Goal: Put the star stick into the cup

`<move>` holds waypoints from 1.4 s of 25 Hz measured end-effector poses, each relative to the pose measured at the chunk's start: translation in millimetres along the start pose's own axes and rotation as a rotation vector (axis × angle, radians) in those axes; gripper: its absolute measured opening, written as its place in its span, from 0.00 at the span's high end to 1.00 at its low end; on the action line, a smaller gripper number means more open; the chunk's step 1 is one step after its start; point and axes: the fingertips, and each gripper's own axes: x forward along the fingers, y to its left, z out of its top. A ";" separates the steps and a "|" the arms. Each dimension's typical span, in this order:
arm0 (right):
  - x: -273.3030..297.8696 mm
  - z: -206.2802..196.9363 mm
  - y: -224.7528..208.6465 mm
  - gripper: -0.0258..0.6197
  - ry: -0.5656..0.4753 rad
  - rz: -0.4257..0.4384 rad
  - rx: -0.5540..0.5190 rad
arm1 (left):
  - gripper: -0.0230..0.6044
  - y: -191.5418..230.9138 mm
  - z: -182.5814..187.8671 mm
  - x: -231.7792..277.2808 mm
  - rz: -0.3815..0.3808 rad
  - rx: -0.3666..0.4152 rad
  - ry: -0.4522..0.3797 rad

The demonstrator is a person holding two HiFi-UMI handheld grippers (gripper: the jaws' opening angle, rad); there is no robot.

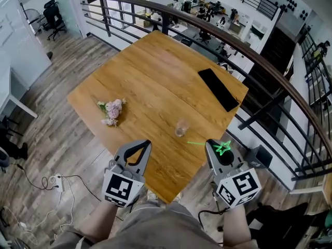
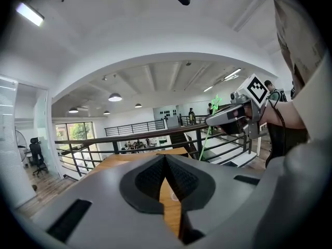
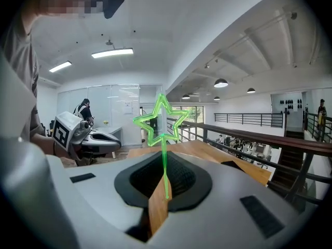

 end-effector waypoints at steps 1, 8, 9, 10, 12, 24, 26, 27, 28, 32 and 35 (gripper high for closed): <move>3.1 1.5 -3.7 0.90 -0.003 0.005 -0.007 | 0.94 0.7 0.3 4.0 0.008 0.002 0.001; 30.4 26.4 -29.3 0.90 -0.043 0.029 -0.064 | 0.94 13.1 19.3 41.2 0.040 0.018 -0.029; 36.0 28.5 -33.3 0.90 -0.046 0.032 -0.066 | 0.94 15.6 21.1 48.2 0.043 0.018 -0.032; 42.5 29.1 -37.0 0.90 -0.046 0.036 -0.066 | 0.94 18.5 21.6 55.5 0.046 0.016 -0.033; 58.0 25.5 -42.8 0.90 -0.035 0.046 -0.059 | 0.94 25.0 18.6 69.8 0.051 0.004 -0.027; 128.3 -66.1 -63.9 0.90 0.154 0.052 0.050 | 0.94 25.5 -43.6 121.2 -0.006 -0.048 0.086; 138.2 -85.1 -67.7 0.90 0.188 0.045 0.065 | 0.94 22.9 -56.8 127.9 -0.021 -0.060 0.106; 142.7 -94.5 -69.4 0.90 0.204 0.042 0.075 | 0.94 21.5 -63.5 131.2 -0.027 -0.066 0.117; 146.6 -103.6 -70.9 0.90 0.218 0.038 0.086 | 0.94 19.9 -69.9 134.0 -0.034 -0.072 0.128; 155.9 -132.3 -75.0 0.90 0.252 0.020 0.099 | 0.94 12.2 -91.4 141.6 -0.062 -0.093 0.174; 160.5 -150.6 -75.5 0.90 0.275 0.023 0.115 | 0.94 6.7 -103.3 144.0 -0.074 -0.104 0.197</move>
